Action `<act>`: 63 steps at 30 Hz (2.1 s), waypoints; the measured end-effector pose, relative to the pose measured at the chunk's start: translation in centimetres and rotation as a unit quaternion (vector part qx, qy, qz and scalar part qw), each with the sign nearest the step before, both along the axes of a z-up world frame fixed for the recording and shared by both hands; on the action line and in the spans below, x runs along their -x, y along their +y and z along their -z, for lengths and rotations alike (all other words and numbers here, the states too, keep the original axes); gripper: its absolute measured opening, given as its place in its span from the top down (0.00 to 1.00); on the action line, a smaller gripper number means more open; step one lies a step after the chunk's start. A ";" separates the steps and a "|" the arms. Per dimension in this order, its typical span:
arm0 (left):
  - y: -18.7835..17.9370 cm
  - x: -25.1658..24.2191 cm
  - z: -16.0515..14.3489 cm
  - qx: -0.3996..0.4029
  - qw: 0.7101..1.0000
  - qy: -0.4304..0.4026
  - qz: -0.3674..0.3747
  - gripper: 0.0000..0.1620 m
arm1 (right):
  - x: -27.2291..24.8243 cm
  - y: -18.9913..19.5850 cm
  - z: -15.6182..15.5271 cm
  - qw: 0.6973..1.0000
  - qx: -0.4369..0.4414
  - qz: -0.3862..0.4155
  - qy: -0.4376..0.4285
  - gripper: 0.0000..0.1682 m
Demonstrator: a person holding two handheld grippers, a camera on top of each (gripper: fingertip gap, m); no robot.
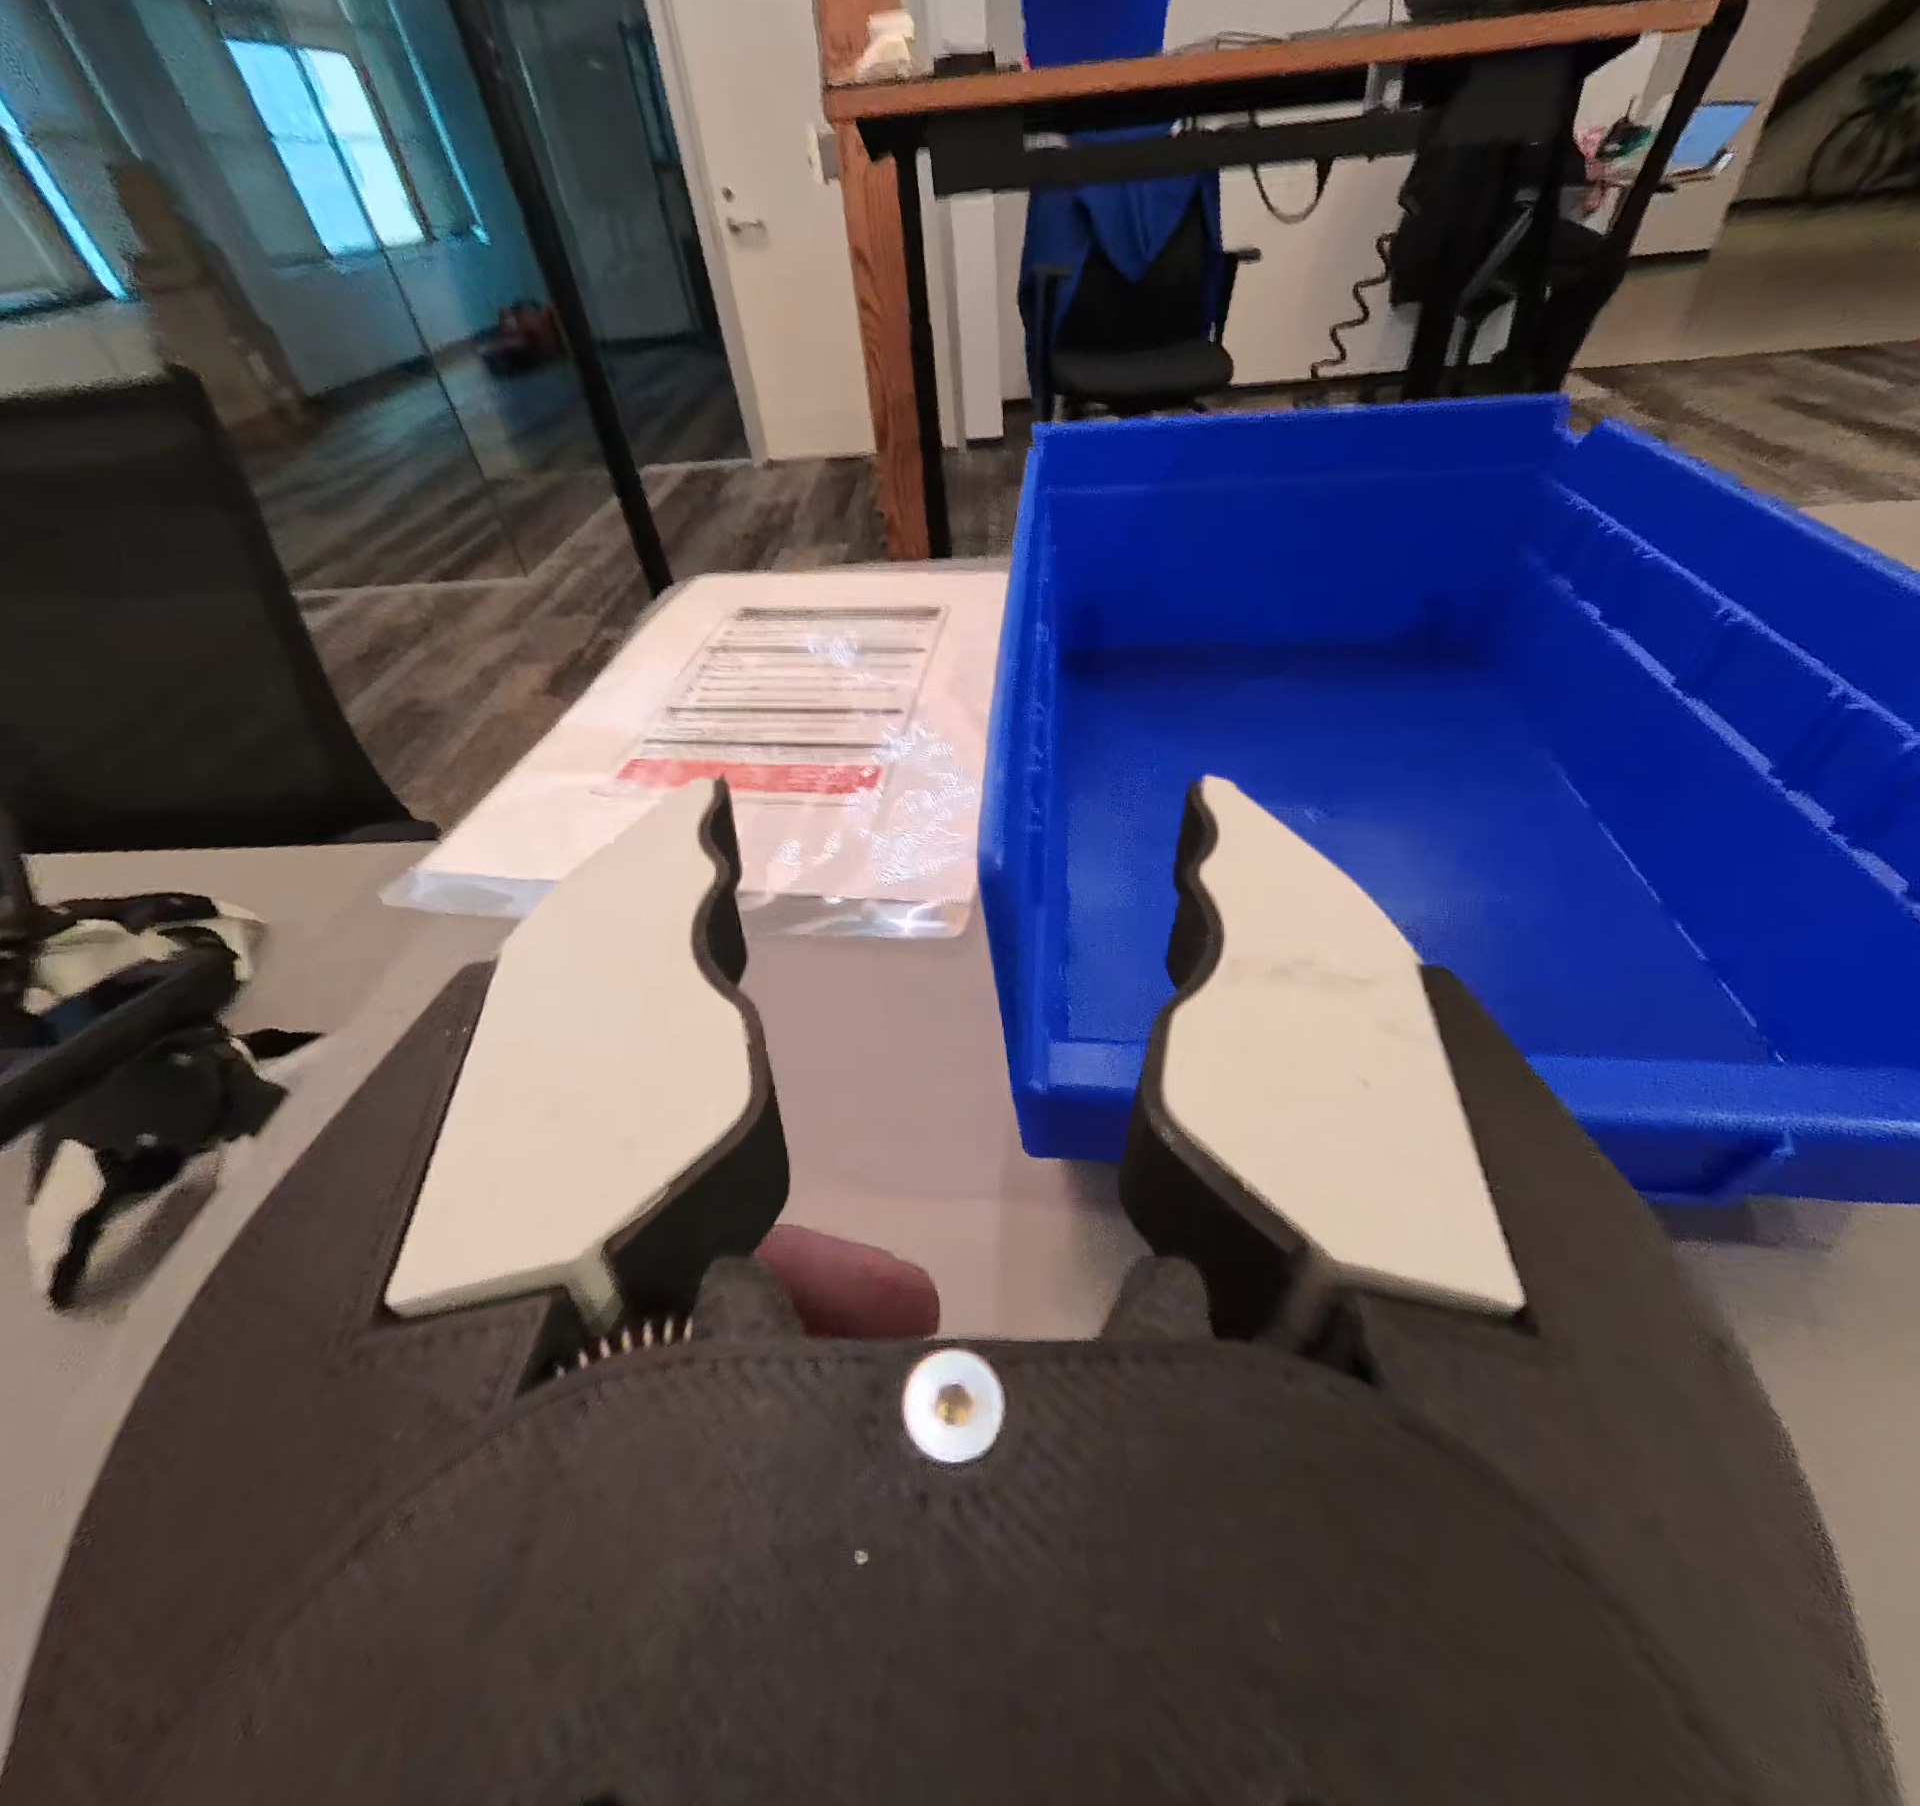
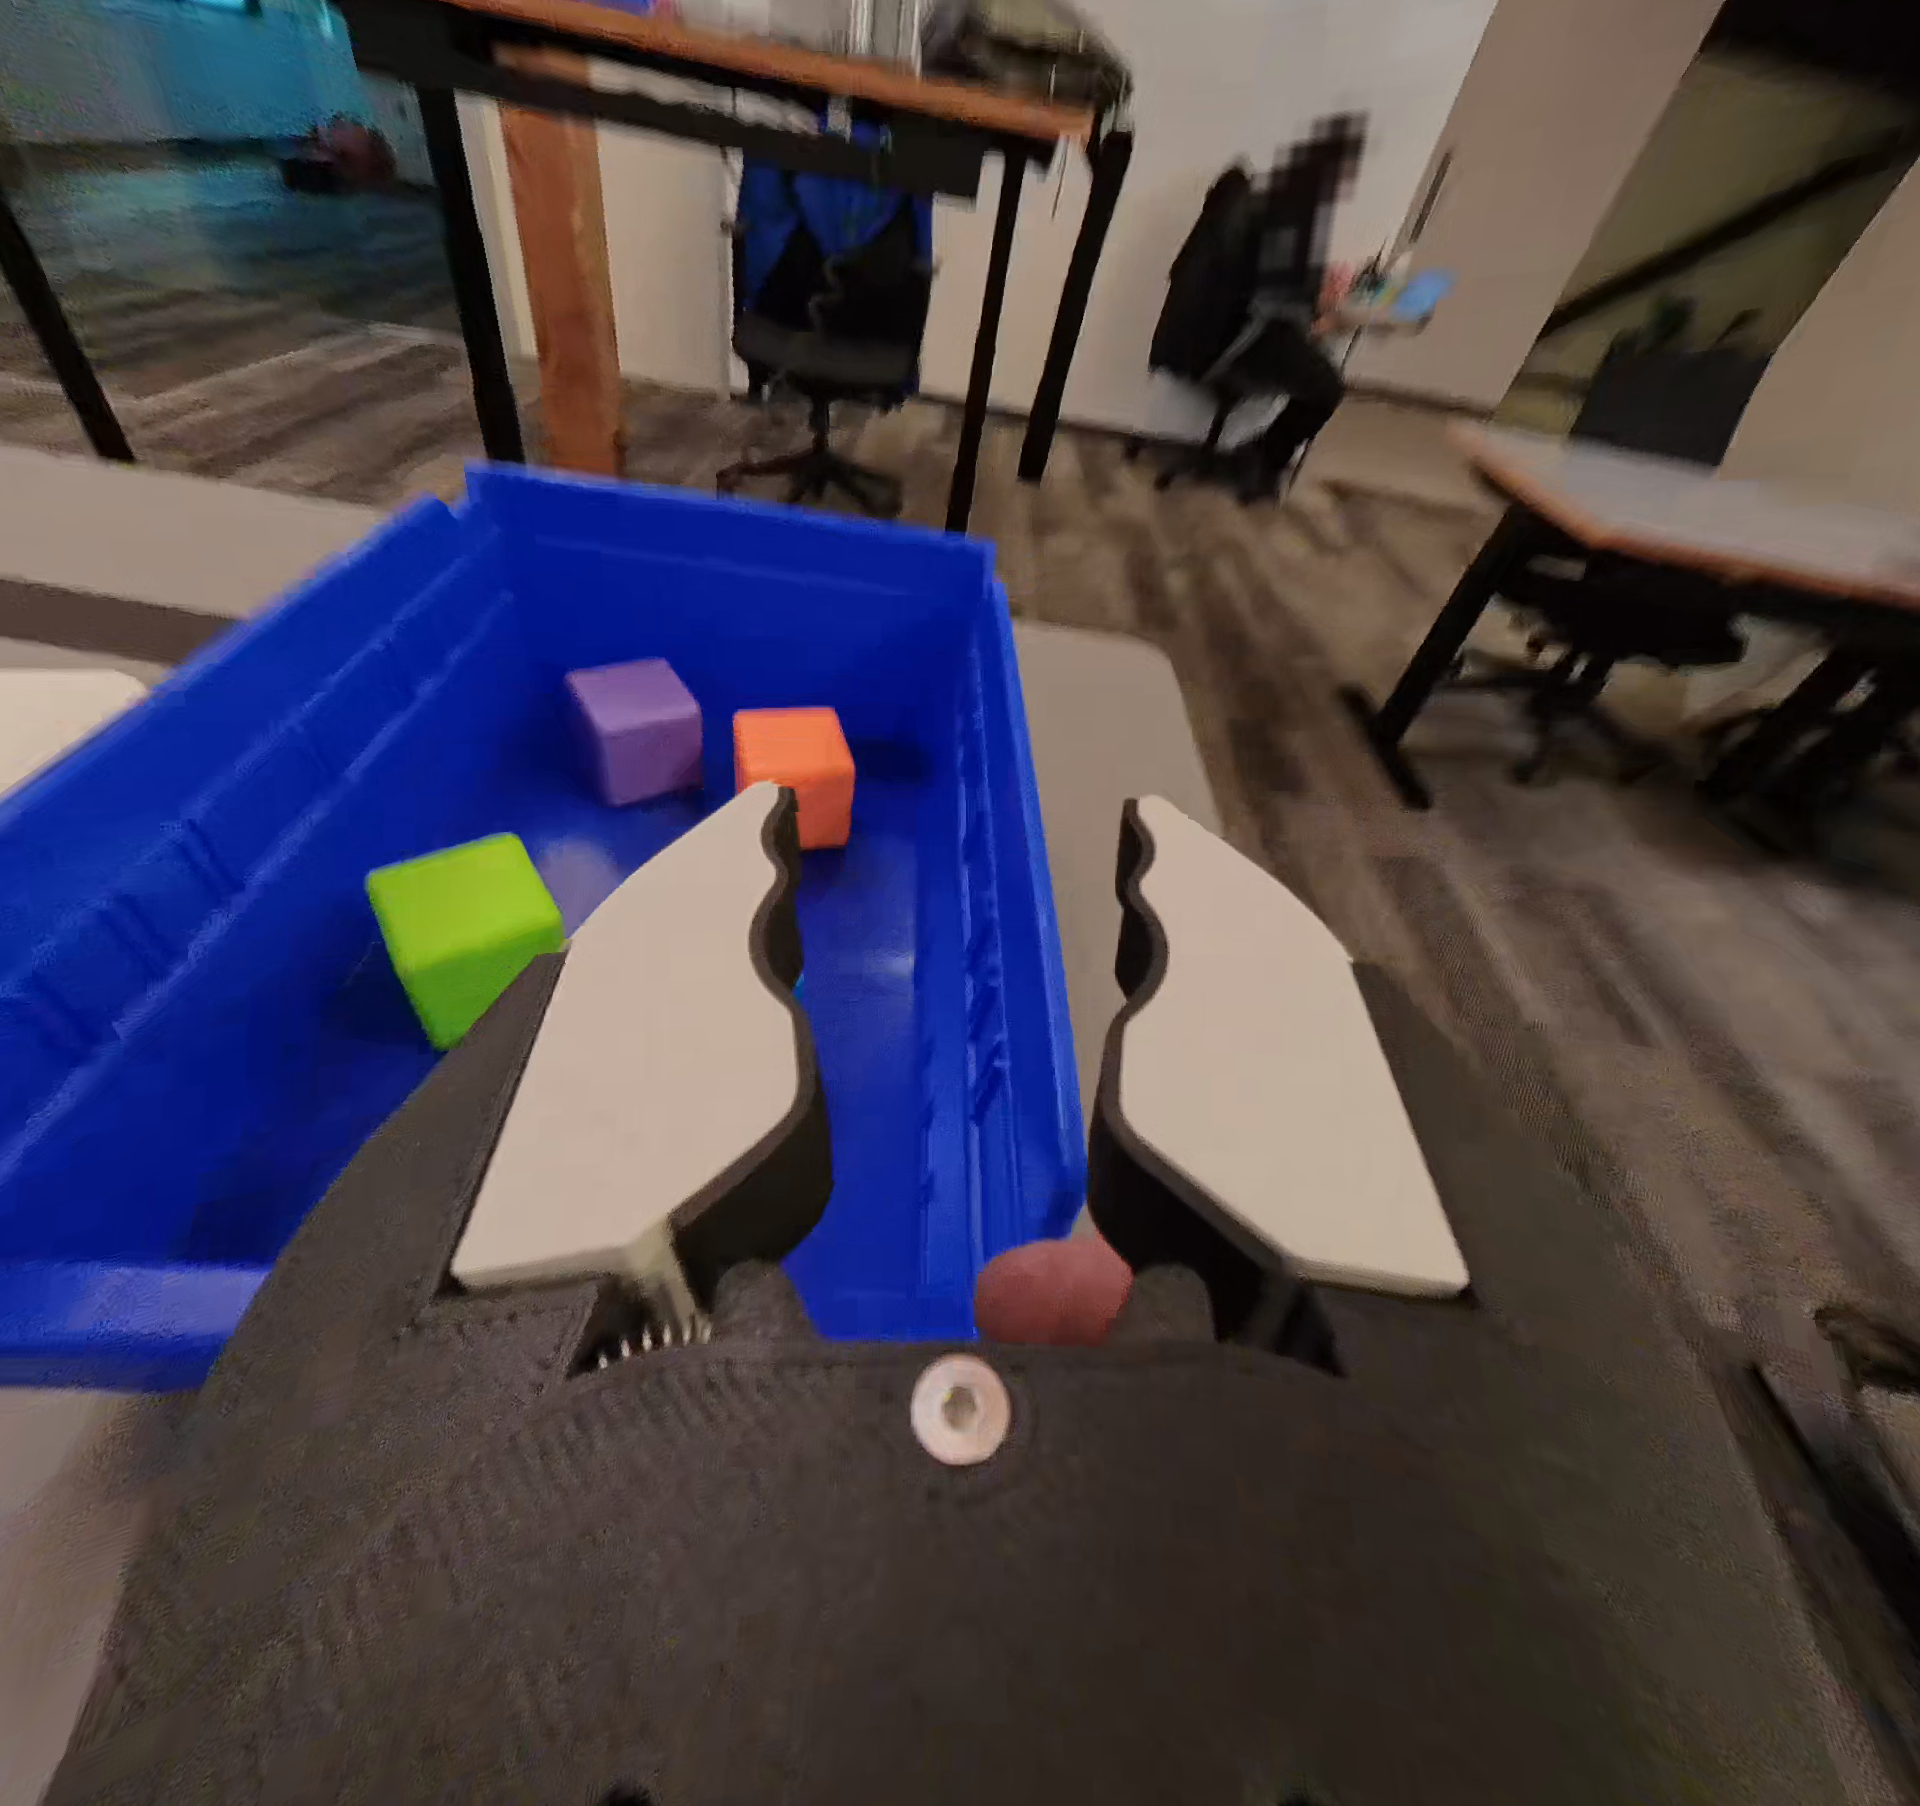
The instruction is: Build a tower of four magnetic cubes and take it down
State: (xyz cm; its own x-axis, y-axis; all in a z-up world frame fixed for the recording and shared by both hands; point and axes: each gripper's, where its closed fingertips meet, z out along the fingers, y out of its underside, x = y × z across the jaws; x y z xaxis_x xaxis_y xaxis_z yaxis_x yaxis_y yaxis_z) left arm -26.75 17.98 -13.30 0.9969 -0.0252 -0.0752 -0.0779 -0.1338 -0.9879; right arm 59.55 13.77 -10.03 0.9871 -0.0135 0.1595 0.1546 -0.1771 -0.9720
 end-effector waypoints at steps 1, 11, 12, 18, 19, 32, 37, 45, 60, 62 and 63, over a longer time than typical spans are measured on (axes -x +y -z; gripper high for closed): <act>0.2 -0.1 0.5 0.013 1.000 -0.003 0.006 0.50 | -0.6 0.3 1.2 1.000 0.024 0.004 0.002 0.62; 1.8 -0.8 3.3 0.074 0.996 0.032 0.025 0.66 | -2.3 0.5 6.2 0.991 0.128 0.003 0.028 0.73; 1.9 -0.8 3.3 0.075 0.996 0.034 0.026 0.70 | -2.1 0.5 6.3 0.991 0.133 -0.001 0.035 0.77; 2.4 -1.0 4.4 0.114 0.992 0.020 0.054 0.92 | -2.0 0.3 6.6 0.987 0.149 -0.008 0.056 0.93; 2.4 -0.9 4.4 0.114 0.992 0.017 0.053 0.95 | -2.0 0.3 6.6 0.987 0.150 -0.013 0.058 0.94; 1.3 -1.1 4.4 0.121 0.989 -0.040 0.076 0.98 | -1.4 -0.7 6.6 0.983 0.156 -0.031 0.088 0.97; -1.1 -0.8 4.4 0.131 0.987 -0.059 0.071 0.99 | -0.8 -2.3 6.5 0.982 0.159 -0.035 0.093 0.98; -7.8 -0.7 4.0 0.153 0.984 -0.066 0.063 0.99 | -0.2 -7.4 6.5 0.981 0.170 -0.034 0.084 0.98; -23.6 -3.6 0.8 0.070 0.995 -0.033 0.060 0.99 | 4.7 -19.8 6.4 0.977 0.156 -0.128 0.072 0.98; -25.2 -4.0 0.9 0.063 0.995 -0.039 0.064 0.99 | 5.7 -20.8 6.4 0.973 0.153 -0.152 0.080 0.98; -25.9 -4.3 0.7 0.053 0.995 -0.044 0.071 0.99 | 6.2 -21.2 6.4 0.972 0.152 -0.162 0.079 0.98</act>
State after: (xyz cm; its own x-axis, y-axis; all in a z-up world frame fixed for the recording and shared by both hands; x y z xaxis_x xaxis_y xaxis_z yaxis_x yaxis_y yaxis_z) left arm -22.48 -7.94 -14.03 0.9854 -0.1687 0.0223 -0.0176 -0.2314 -0.9727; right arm 53.40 -7.39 -16.40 0.9440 0.3264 -0.0472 0.1024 -0.4261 -0.8989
